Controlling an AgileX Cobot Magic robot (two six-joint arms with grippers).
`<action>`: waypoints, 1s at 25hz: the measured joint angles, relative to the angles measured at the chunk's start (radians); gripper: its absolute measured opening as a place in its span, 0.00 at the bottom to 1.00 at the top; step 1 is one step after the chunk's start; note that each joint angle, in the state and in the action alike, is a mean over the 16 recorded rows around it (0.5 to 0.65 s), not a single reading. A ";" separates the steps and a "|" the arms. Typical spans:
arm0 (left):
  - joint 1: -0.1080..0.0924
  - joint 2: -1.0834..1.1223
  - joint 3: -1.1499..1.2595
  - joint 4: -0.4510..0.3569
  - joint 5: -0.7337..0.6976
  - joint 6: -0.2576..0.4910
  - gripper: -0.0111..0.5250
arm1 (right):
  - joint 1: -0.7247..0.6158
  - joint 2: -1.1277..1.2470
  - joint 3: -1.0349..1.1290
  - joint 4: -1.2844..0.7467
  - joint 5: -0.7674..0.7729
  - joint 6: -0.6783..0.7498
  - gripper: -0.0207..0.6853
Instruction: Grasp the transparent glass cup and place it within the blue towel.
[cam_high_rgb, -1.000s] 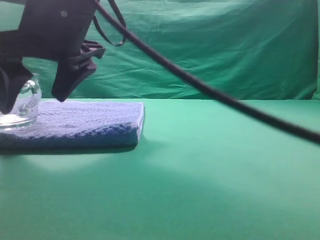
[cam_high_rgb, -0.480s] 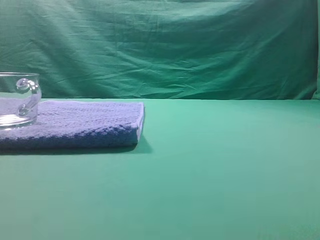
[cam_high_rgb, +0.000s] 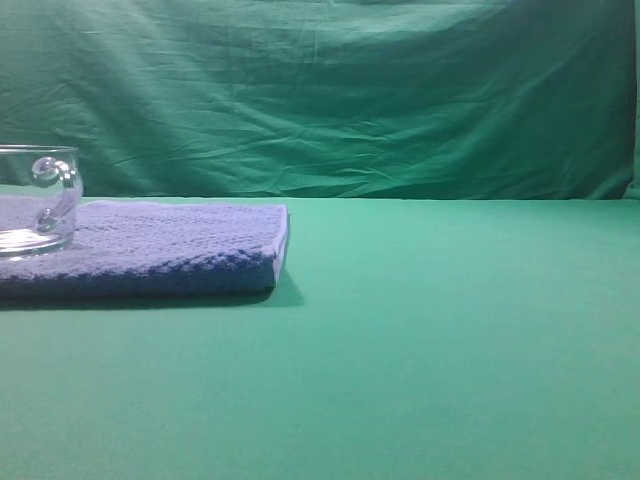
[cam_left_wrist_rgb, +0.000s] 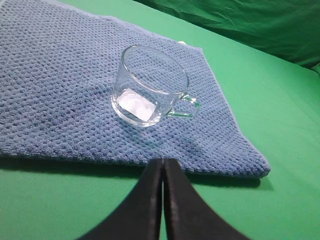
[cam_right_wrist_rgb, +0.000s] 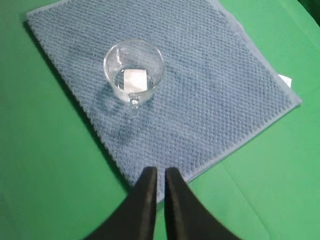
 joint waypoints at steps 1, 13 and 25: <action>0.000 0.000 0.000 0.000 0.000 0.000 0.02 | 0.000 -0.017 0.007 -0.018 0.005 0.022 0.10; 0.000 0.000 0.000 0.000 0.000 0.000 0.02 | -0.058 -0.357 0.312 -0.156 -0.174 0.207 0.10; 0.000 0.000 0.000 0.000 0.000 0.000 0.02 | -0.369 -0.765 0.823 -0.143 -0.565 0.244 0.10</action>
